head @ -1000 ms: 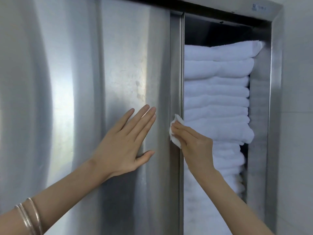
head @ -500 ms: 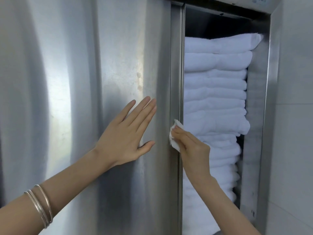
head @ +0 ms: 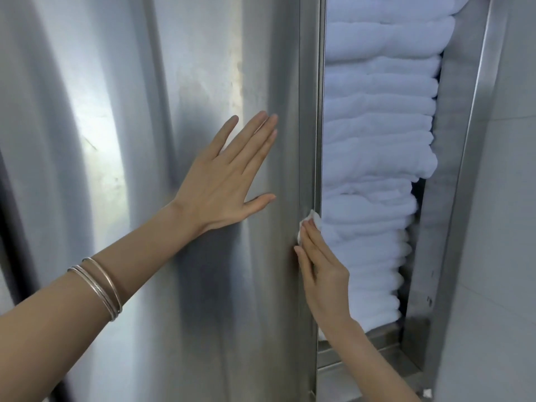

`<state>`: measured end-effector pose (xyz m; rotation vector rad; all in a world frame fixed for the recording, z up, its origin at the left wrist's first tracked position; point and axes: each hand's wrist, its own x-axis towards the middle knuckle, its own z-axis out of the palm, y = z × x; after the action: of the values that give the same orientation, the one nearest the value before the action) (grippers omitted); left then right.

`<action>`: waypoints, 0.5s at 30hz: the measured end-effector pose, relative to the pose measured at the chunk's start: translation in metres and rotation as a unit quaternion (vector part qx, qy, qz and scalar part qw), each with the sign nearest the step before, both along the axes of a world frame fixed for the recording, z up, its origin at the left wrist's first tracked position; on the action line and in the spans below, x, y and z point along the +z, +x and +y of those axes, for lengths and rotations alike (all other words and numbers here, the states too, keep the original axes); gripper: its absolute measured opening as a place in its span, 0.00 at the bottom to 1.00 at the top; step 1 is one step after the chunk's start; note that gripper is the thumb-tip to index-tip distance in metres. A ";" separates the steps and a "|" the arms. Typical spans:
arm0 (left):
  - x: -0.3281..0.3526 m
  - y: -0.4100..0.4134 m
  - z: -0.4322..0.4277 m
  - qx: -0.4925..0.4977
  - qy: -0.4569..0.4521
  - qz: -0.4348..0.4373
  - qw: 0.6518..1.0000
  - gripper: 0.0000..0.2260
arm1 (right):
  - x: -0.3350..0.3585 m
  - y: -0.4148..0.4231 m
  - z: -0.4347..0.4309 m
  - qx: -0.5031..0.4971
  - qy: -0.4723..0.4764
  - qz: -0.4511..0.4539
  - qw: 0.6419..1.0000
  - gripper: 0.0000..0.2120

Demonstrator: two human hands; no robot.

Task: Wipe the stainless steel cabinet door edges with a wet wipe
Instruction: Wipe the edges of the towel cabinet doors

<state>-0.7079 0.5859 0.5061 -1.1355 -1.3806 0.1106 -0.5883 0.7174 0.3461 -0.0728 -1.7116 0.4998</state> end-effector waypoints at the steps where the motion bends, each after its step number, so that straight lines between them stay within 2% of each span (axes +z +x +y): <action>1: 0.000 0.000 0.000 -0.001 -0.004 0.002 1.000 0.36 | 0.011 -0.001 0.002 0.006 0.000 0.005 1.000 0.18; 5: -0.020 0.000 0.003 -0.006 -0.028 -0.001 1.000 0.36 | 0.022 -0.004 0.010 0.012 0.015 0.019 1.000 0.18; 8: -0.057 0.001 0.002 -0.010 -0.040 -0.014 0.999 0.36 | -0.017 -0.001 0.005 0.003 -0.007 0.005 1.000 0.19; 11: -0.103 0.003 -0.008 -0.025 -0.056 -0.039 0.997 0.34 | -0.051 0.008 -0.001 -0.013 0.019 -0.028 0.999 0.19; 15: -0.131 0.005 -0.018 -0.030 -0.049 -0.057 0.997 0.33 | -0.020 0.004 0.003 -0.012 0.005 -0.025 1.000 0.17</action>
<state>-0.7033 0.5681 0.3747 -1.2814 -1.4533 0.0726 -0.5838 0.7199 0.3262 -0.0985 -1.7608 0.4752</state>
